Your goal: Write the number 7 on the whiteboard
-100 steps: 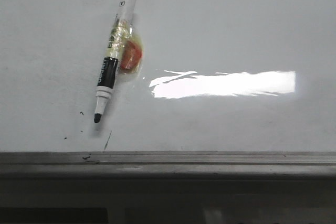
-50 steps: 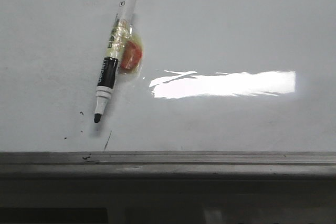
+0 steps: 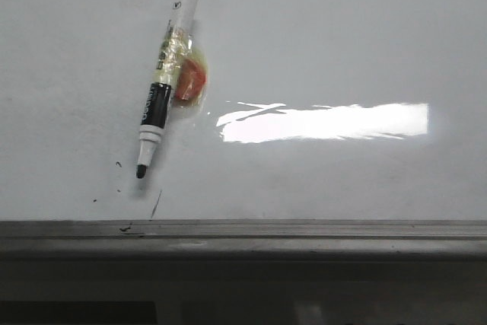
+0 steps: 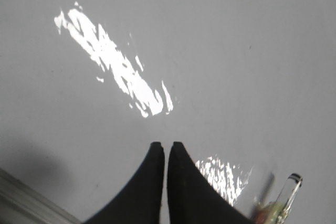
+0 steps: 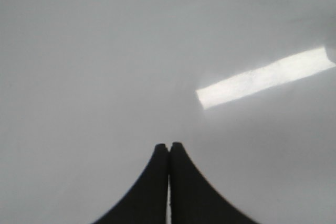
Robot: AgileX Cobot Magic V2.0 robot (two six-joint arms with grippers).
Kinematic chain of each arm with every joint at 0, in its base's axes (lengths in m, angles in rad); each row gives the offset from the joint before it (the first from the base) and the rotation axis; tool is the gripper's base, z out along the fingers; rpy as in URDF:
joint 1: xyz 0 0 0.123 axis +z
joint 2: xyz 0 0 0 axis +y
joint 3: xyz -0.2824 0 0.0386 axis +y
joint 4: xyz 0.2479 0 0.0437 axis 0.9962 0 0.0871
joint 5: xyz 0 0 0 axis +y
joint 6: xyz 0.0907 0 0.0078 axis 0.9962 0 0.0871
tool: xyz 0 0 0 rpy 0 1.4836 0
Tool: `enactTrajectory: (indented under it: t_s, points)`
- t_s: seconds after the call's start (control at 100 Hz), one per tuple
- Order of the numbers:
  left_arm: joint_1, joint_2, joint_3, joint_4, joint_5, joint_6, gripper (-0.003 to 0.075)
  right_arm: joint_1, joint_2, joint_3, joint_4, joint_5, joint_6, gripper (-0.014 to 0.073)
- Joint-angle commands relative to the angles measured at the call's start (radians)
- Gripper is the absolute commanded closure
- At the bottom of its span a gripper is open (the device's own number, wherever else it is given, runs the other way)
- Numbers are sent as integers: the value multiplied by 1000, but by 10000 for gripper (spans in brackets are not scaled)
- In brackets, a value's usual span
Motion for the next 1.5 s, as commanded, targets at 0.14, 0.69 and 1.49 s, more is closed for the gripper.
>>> enactTrajectory:
  t_s: [0.14, 0.69, 1.49]
  points:
    - [-2, -29, 22, -45, -82, -9, 741, 0, -20, 7, 70, -181, -5, 660]
    - [-6, 302, -348, 415, 143, 326, 736, 0, 245, -443, -266, 358, -14, 633]
    - [-624, 955, -529, 91, -171, 581, 351, 59, 377, -547, -291, 392, -62, 176]
